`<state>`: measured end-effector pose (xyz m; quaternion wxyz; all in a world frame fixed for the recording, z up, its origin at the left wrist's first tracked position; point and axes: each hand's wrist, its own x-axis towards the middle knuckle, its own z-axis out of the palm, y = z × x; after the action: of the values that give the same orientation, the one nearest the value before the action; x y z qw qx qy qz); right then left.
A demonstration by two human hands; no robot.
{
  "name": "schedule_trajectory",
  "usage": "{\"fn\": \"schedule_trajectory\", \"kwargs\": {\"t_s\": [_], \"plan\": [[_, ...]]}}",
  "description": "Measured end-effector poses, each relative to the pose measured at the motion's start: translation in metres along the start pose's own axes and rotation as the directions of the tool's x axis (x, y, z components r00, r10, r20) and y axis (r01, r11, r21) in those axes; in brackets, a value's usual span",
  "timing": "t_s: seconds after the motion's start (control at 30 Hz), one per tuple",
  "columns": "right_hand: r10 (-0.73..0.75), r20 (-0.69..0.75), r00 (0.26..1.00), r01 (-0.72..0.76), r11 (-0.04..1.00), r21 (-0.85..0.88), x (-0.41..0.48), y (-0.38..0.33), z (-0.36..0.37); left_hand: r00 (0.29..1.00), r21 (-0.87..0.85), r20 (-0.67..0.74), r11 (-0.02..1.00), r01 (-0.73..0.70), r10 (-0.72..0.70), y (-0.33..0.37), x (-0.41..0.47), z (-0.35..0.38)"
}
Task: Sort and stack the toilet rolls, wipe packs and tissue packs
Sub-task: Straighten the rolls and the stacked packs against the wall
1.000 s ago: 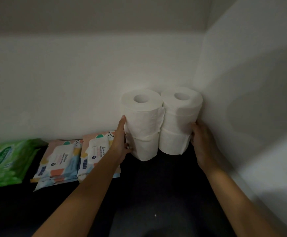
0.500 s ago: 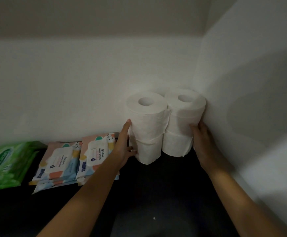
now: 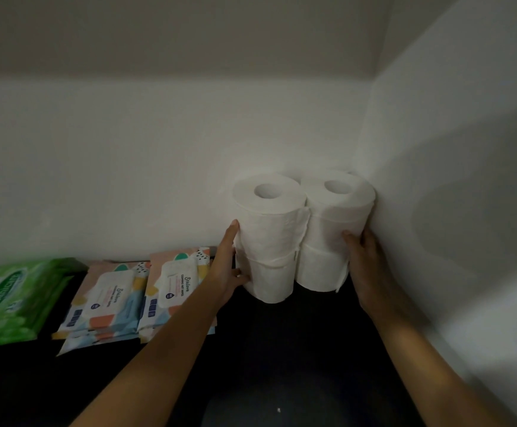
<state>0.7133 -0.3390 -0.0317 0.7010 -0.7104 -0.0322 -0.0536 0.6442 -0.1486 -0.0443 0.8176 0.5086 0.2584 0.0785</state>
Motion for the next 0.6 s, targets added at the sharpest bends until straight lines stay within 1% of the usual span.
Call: {"fn": "schedule_trajectory", "kwargs": {"t_s": [0.17,0.3,0.37,0.47,0.53,0.6], "plan": [[0.011,-0.014,1.000,-0.011,1.000,-0.003,0.003,0.002,0.002,1.000,0.019,-0.008,1.000,0.020,-0.020,0.002,-0.003,0.000],[0.020,-0.007,1.000,-0.020,0.999,0.031,0.002,0.001,0.002,0.999,0.045,-0.021,0.998,0.039,-0.038,0.004,-0.007,-0.001],[0.010,-0.005,1.000,-0.010,1.000,0.016,-0.003,0.000,0.001,0.999,0.052,-0.045,0.998,0.030,-0.028,0.004,-0.009,-0.002],[-0.029,-0.041,0.999,0.028,0.999,-0.017,-0.017,0.002,-0.001,0.997,0.056,-0.081,0.998,0.003,0.001,0.004,-0.018,-0.004],[-0.021,-0.070,0.997,0.023,0.999,0.023,-0.030,0.004,0.000,0.997,0.034,-0.077,0.999,-0.014,0.016,0.006,-0.028,-0.006],[0.023,-0.079,0.997,-0.017,0.998,0.066,-0.046,0.003,0.003,0.997,0.047,-0.066,0.998,-0.041,0.044,0.009,-0.039,-0.011]]}}
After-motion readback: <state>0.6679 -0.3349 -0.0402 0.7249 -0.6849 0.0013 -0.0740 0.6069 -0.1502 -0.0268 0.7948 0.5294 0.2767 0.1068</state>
